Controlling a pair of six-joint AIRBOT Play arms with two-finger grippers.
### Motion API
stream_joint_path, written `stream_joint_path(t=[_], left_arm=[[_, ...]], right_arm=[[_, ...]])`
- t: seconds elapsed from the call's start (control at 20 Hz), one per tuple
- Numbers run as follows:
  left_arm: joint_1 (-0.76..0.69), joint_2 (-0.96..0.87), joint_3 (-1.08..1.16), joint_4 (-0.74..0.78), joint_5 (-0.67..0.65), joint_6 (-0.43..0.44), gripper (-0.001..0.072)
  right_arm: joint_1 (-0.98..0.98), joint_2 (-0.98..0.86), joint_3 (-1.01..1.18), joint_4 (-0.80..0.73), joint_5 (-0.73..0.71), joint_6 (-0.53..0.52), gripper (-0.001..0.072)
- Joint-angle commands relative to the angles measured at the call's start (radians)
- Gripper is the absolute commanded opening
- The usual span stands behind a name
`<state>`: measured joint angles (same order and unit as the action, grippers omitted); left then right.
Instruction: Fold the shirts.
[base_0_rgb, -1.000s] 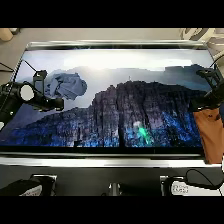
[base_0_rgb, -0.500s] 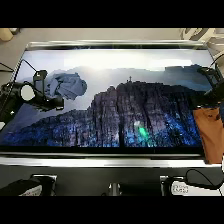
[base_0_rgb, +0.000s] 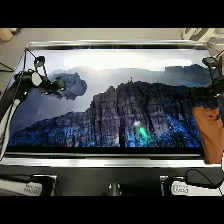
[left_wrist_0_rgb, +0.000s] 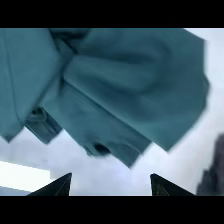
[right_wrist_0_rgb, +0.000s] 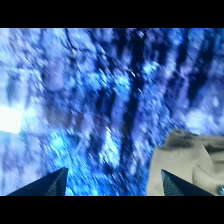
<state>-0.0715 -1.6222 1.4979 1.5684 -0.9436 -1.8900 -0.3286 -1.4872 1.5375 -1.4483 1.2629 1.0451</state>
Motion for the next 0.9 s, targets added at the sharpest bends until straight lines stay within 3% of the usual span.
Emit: stream_joint_path(t=[0.0, 0.1, 0.2, 0.25, 0.3, 0.35, 0.4, 0.45, 0.55, 0.65, 0.85], left_arm=[[0.082, -0.277, 0.285, -0.122, -0.2, -0.014, 0.0623], [0.095, -0.362, 0.354, -0.207, -0.215, -0.014, 0.0702], [0.094, -0.399, 0.359, -0.251, -0.188, -0.014, 0.0695], [0.095, -0.407, 0.359, -0.275, -0.182, -0.014, 0.0635], [0.096, -0.407, 0.359, -0.301, -0.174, -0.014, 0.0443], [0.097, -0.397, 0.366, -0.338, -0.17, 0.011, 0.0088], [0.096, -0.38, 0.386, -0.378, -0.167, 0.074, 0.0028], [0.088, -0.351, 0.423, -0.419, -0.164, 0.16, 0.0028], [0.056, -0.248, 0.509, -0.464, -0.168, 0.31, 0.0027], [-0.001, -0.082, 0.552, -0.494, -0.154, 0.401, 0.0027], [-0.182, 0.262, 0.542, -0.496, -0.059, 0.443, 0.0027]], right_arm=[[0.001, -0.008, 0.0, 0.061, -0.024, -0.025, 0.0609], [0.001, -0.009, 0.0, 0.078, -0.024, -0.048, 0.0609], [0.001, -0.009, 0.0, 0.105, -0.025, -0.048, 0.0608], [0.001, -0.009, 0.0, 0.123, -0.026, -0.048, 0.0607], [0.001, -0.009, 0.0, 0.142, -0.027, -0.048, 0.0606], [0.001, -0.007, 0.0, 0.164, -0.033, -0.048, 0.0595], [0.001, -0.003, 0.0, 0.179, -0.033, -0.048, 0.0536], [0.001, 0.005, 0.001, 0.195, -0.036, -0.047, 0.0473], [0.001, 0.046, 0.001, 0.24, -0.055, -0.048, 0.0472], [0.001, 0.119, 0.001, 0.259, -0.098, -0.048, 0.0471], [0.001, 0.348, 0.001, 0.259, -0.176, -0.103, 0.0469]])
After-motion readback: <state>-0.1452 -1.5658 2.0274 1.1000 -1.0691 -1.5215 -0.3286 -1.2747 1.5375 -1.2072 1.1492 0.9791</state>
